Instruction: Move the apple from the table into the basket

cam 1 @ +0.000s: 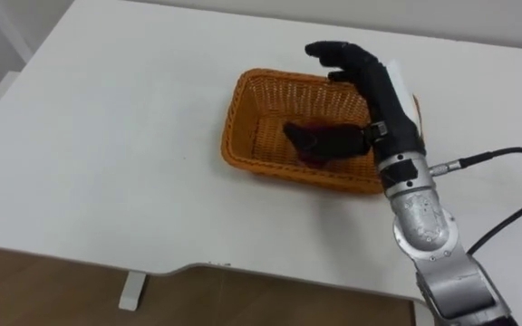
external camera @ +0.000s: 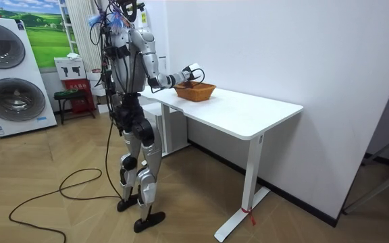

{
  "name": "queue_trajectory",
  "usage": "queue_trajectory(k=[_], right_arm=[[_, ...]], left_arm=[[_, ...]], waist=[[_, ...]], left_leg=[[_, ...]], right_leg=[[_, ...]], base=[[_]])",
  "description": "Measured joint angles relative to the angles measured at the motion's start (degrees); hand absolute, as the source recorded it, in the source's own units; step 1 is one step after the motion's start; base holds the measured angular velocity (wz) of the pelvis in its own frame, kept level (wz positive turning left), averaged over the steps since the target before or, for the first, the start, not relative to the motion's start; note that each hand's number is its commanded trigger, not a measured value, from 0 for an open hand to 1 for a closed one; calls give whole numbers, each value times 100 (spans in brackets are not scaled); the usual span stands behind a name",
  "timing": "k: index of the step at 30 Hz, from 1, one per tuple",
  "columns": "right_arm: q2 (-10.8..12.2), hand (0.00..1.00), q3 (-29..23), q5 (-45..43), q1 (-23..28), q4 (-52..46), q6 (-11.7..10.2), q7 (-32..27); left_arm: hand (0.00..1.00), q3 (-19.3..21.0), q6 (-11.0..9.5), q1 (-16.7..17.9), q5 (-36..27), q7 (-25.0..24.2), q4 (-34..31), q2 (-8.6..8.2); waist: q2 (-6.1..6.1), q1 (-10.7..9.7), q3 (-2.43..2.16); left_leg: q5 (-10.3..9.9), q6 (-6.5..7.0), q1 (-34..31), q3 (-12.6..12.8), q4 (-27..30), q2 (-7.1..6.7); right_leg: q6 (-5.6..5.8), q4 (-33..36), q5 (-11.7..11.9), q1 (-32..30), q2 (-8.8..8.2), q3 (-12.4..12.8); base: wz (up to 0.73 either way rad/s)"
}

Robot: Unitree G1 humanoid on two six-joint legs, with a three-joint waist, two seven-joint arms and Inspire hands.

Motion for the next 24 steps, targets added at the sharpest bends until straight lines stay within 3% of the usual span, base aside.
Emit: queue_trajectory(k=[15,21,24], right_arm=[[-7,0,-51,27,4,204,23,-110],[-36,0,-646,249,5,-117,-58,-580],[-45,0,-1110,173,1,-312,-249,-1055]], left_arm=[[0,-48,-9,-16,-1,13,-3,2],[0,41,-59,14,-5,12,72,2],[0,86,-120,51,0,56,199,6]], waist=[[8,-36,-2],[3,-167,-25],[0,-313,-83]], left_leg=[[0,0,1,5,2,-1],[1,0,7,3,10,-2],[1,0,52,-16,0,-3]], right_leg=[[0,-2,0,-9,1,24],[0,4,0,0,-4,-13],[0,0,0,50,-3,-38]], base=[[0],[0],[3]])
